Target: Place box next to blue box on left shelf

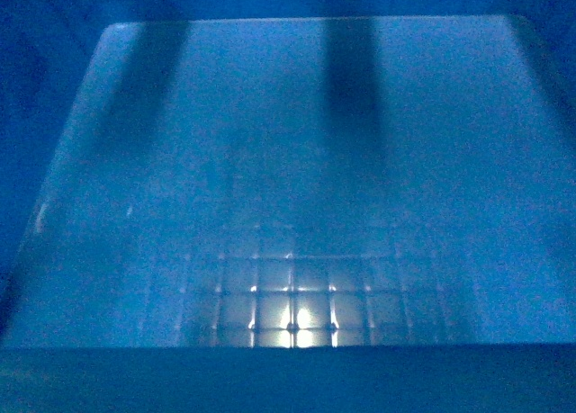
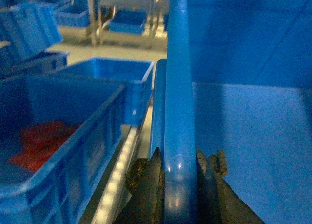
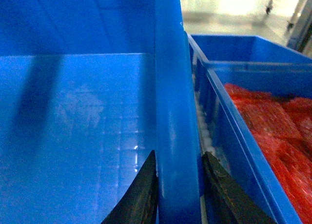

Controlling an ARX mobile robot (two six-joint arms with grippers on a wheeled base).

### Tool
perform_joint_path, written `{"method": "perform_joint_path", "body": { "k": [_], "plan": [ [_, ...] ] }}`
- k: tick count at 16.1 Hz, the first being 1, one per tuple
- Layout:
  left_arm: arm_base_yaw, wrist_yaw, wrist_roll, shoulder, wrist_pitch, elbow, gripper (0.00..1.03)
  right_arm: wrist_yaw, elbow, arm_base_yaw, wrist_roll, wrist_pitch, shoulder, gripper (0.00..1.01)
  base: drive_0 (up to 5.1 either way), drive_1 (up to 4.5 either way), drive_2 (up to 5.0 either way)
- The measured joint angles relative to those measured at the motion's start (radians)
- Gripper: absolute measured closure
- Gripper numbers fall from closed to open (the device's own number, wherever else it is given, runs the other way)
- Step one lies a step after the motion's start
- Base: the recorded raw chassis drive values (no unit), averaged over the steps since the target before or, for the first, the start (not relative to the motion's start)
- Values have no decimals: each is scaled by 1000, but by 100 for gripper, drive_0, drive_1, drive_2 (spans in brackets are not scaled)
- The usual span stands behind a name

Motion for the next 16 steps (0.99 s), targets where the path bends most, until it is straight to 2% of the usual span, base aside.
{"method": "perform_joint_path", "body": {
  "k": [1, 2, 3, 4, 5, 6, 7, 11, 16],
  "plan": [
    [-19, -56, -5, 3, -105, 49, 93, 100, 24, 37, -7, -57, 20, 81, 0, 0, 0],
    [-20, -84, -9, 21, -172, 78, 93, 151, 27, 37, -11, -61, 55, 82, 0, 0, 0],
    [-20, -79, -14, 53, -153, 76, 93, 162, 26, 29, -11, -55, 85, 82, 0, 0, 0],
    [-5, -63, -13, 96, -112, 77, 93, 139, 26, 7, -11, -35, 120, 82, 0, 0, 0],
    [22, -32, 2, 184, -24, 95, 93, 72, 45, -45, -2, 3, 199, 82, 0, 0, 0],
    [60, 24, 31, 371, 82, 167, 93, -19, 103, -117, 23, 25, 341, 82, 0, 0, 0],
    [69, 57, 5, 490, 56, 221, 93, -38, 124, -150, 19, 43, 420, 82, 0, 0, 0],
    [74, 70, -27, 621, 58, 242, 93, -78, 140, -186, 14, 46, 504, 83, 0, 0, 0],
    [115, 96, -20, 688, 68, 256, 93, -101, 140, -171, 42, 53, 548, 83, 0, 0, 0]
  ]
}}
